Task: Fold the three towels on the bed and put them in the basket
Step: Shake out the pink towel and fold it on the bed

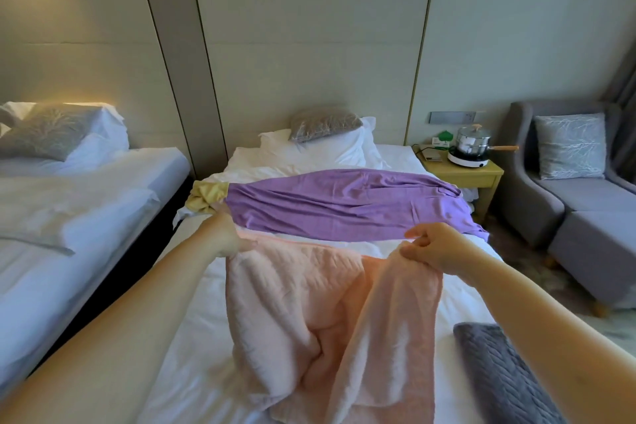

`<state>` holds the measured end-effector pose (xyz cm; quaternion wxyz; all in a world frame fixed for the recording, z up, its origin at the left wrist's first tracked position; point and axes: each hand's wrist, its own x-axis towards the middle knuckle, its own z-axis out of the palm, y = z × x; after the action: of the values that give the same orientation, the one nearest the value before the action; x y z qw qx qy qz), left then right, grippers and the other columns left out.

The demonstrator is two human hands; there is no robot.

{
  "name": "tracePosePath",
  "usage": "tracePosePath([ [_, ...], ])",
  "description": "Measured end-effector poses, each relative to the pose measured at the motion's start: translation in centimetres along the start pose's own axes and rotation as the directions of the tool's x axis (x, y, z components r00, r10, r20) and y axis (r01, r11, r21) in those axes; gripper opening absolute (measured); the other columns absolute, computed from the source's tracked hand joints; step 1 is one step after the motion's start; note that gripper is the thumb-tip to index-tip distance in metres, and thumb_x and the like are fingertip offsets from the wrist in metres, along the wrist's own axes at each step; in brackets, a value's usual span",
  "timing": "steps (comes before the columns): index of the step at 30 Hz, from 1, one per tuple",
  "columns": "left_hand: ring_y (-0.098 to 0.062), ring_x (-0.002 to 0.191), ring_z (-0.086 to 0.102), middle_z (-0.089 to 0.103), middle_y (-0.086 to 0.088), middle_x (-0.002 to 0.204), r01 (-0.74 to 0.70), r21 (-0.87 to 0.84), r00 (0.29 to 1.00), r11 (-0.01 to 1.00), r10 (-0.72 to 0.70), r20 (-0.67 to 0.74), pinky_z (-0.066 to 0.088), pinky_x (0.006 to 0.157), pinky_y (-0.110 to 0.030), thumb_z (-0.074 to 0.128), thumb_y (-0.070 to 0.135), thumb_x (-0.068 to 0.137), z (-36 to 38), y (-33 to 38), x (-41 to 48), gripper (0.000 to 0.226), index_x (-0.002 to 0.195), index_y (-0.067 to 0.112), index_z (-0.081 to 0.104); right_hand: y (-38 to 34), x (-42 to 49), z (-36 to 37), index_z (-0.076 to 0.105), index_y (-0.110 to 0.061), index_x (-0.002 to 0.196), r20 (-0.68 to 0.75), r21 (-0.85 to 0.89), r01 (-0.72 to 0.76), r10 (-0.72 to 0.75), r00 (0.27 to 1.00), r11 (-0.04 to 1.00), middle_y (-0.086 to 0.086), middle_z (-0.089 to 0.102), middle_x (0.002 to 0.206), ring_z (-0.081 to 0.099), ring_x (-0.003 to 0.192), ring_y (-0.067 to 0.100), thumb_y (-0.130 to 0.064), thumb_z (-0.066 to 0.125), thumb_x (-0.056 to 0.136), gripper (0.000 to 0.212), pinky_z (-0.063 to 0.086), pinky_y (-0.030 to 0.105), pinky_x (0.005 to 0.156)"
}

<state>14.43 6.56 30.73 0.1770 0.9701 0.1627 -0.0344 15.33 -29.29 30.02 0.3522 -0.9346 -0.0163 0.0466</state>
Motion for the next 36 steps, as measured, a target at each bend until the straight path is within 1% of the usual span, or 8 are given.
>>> tracePosePath([
  [7, -0.022, 0.082, 0.058, 0.058, 0.002, 0.090, -0.041, -0.089, 0.998, 0.995, 0.037, -0.056, 0.041, 0.063, -0.030, 0.063, 0.036, 0.080, 2.4, -3.8, 1.3, 0.015, 0.081, 0.022, 0.057, -0.3, 0.9, 3.6, 0.064, -0.024, 0.088, 0.143, -0.464, 0.082, -0.017, 0.990, 0.882, -0.005, 0.062, 0.092, 0.053, 0.080, 0.014, -0.024, 0.063, 0.081, 0.007, 0.042, 0.024, 0.068],
  [12, -0.019, 0.083, 0.058, 0.063, 0.002, 0.085, -0.331, -0.269, 0.938, 0.904, 0.284, -0.197, 0.043, 0.070, -0.031, 0.066, 0.028, 0.084, 1.8, -3.6, 2.6, 0.012, 0.086, 0.017, 0.061, -2.0, 2.0, 5.5, 0.056, -0.028, 0.087, 0.111, -0.552, 0.051, 0.012, 0.994, 0.833, -0.002, 0.062, 0.100, 0.055, 0.089, 0.020, -0.026, 0.055, 0.085, 0.003, 0.043, 0.029, 0.073],
  [14, -0.011, 0.078, 0.055, 0.062, 0.004, 0.083, -0.498, -0.418, 0.866, 0.760, 0.462, -0.190, 0.042, 0.069, -0.022, 0.070, 0.022, 0.085, 1.1, -2.1, 2.3, 0.012, 0.088, 0.014, 0.062, -3.5, 2.4, 6.6, 0.063, -0.022, 0.096, 0.159, -0.459, 0.110, -0.040, 0.986, 0.881, 0.000, 0.062, 0.108, 0.058, 0.096, 0.020, -0.025, 0.061, 0.085, 0.012, 0.043, 0.027, 0.076],
  [17, 0.000, 0.074, 0.053, 0.062, 0.013, 0.081, -0.593, -0.537, 0.778, 0.600, 0.598, -0.191, 0.039, 0.067, -0.006, 0.072, 0.022, 0.084, -0.4, 0.1, 1.4, 0.008, 0.086, 0.022, 0.064, -7.2, 2.5, 7.7, 0.064, -0.021, 0.102, 0.161, -0.043, 0.175, -0.166, 0.973, 0.984, -0.003, 0.063, 0.113, 0.061, 0.097, 0.013, -0.023, 0.071, 0.082, 0.022, 0.043, 0.020, 0.078],
  [21, 0.004, 0.071, 0.054, 0.063, 0.015, 0.077, -0.638, -0.606, 0.687, 0.475, 0.706, -0.169, 0.042, 0.068, -0.008, 0.074, 0.018, 0.082, -2.5, 2.4, 0.5, 0.008, 0.085, 0.022, 0.067, -12.0, 1.6, 7.4, 0.056, -0.036, 0.110, 0.169, 0.507, 0.232, -0.360, 0.918, 0.830, -0.011, 0.063, 0.118, 0.059, 0.108, 0.000, -0.019, 0.072, 0.082, 0.036, 0.050, 0.021, 0.092],
  [27, -0.007, 0.072, 0.057, 0.067, 0.001, 0.081, -0.524, -0.762, 0.735, 0.381, 0.654, -0.178, 0.047, 0.061, -0.021, 0.073, 0.031, 0.080, -4.3, 2.8, 0.1, 0.029, 0.096, 0.016, 0.055, -15.5, 0.8, 5.8, 0.062, -0.023, 0.089, -0.067, 0.427, 0.414, -0.429, 0.901, 0.803, -0.003, 0.064, 0.087, 0.057, 0.084, 0.011, -0.012, 0.063, 0.089, 0.011, 0.046, 0.028, 0.080],
  [31, -0.007, 0.073, 0.054, 0.060, 0.007, 0.080, -0.536, -0.675, 0.696, 0.507, 0.718, -0.013, 0.044, 0.065, -0.025, 0.071, 0.039, 0.078, -0.2, 0.7, -0.1, 0.034, 0.093, 0.010, 0.061, -16.4, 0.3, 3.4, 0.058, -0.026, 0.083, -0.261, 0.430, 0.405, -0.319, 0.911, 0.807, -0.005, 0.061, 0.083, 0.053, 0.081, 0.012, -0.012, 0.057, 0.091, 0.016, 0.043, 0.032, 0.075],
  [36, -0.017, 0.089, 0.067, 0.072, -0.008, 0.099, -0.382, -0.539, 0.727, 0.751, 0.604, 0.327, 0.051, 0.085, -0.036, 0.071, 0.034, 0.083, 7.8, -2.5, 0.1, 0.032, 0.101, 0.008, 0.066, -15.3, -0.4, 0.0, 0.060, -0.029, 0.082, -0.353, 0.428, 0.344, -0.195, 0.915, 0.836, -0.001, 0.066, 0.088, 0.058, 0.084, 0.015, -0.013, 0.055, 0.087, 0.018, 0.046, 0.034, 0.079],
])
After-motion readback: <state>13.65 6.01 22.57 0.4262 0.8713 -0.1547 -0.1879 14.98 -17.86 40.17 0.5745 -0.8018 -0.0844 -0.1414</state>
